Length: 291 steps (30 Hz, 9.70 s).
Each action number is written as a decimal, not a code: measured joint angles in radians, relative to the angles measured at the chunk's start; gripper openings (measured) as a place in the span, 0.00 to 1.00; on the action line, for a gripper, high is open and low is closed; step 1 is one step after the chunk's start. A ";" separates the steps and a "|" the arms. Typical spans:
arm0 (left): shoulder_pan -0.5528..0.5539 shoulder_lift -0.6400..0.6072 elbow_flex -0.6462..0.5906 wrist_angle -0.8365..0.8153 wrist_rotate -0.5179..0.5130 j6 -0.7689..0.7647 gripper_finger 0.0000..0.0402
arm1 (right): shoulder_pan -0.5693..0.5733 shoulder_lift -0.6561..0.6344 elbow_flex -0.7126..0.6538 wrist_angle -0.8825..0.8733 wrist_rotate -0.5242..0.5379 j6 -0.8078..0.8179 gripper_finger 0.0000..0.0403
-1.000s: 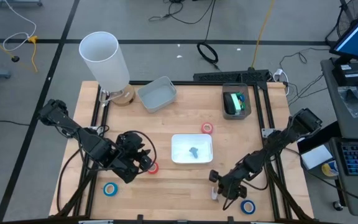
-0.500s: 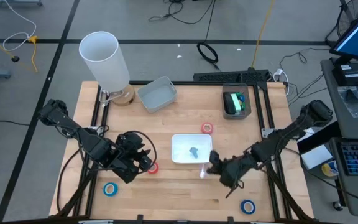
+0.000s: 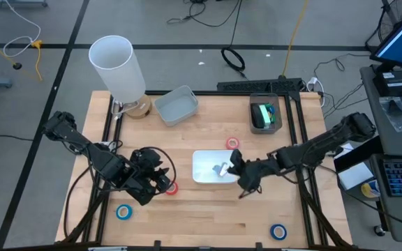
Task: Pick and place Stapler, Stapler remover, tape
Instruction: Put the purple staple remover into the white bin, then put the orange tape into the gray bin, then put the light blue tape into the gray bin
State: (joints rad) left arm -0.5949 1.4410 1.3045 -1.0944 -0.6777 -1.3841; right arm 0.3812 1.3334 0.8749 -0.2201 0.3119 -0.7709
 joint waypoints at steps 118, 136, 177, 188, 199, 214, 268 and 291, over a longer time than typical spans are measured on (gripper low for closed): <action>0.250 0.389 -0.145 0.144 0.738 -0.016 0.45 | -0.367 -0.153 0.376 -0.224 -0.518 0.673 0.21; 0.251 0.385 -0.232 0.329 0.782 -0.026 0.13 | -0.368 -0.153 0.376 -0.219 -0.492 0.658 0.21; 0.883 -0.047 -0.234 0.775 0.488 0.569 0.10 | -0.587 -0.537 -0.044 -0.065 -0.682 0.754 0.21; 1.036 0.030 -0.209 0.799 0.545 0.709 0.10 | -0.707 -0.803 -0.410 0.270 -0.678 0.943 0.21; 1.179 0.345 0.113 0.646 0.619 0.907 0.10 | -0.789 -0.913 -0.506 0.374 -0.676 1.045 0.21; 1.197 0.456 0.266 0.281 0.436 0.853 0.10 | -0.795 -0.924 -0.507 0.372 -0.612 1.058 0.21; 1.081 0.569 0.242 0.338 0.287 0.895 0.50 | -0.792 -0.924 -0.507 0.373 -0.605 1.100 0.21; 0.448 0.206 0.243 -0.445 0.383 0.277 0.53 | -0.791 -0.924 -0.506 0.373 -0.694 1.096 0.21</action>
State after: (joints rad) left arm -0.1465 1.6470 1.5471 -1.5393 -0.2950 -1.1072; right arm -0.4103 0.4095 0.3687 0.1532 -0.3824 0.3248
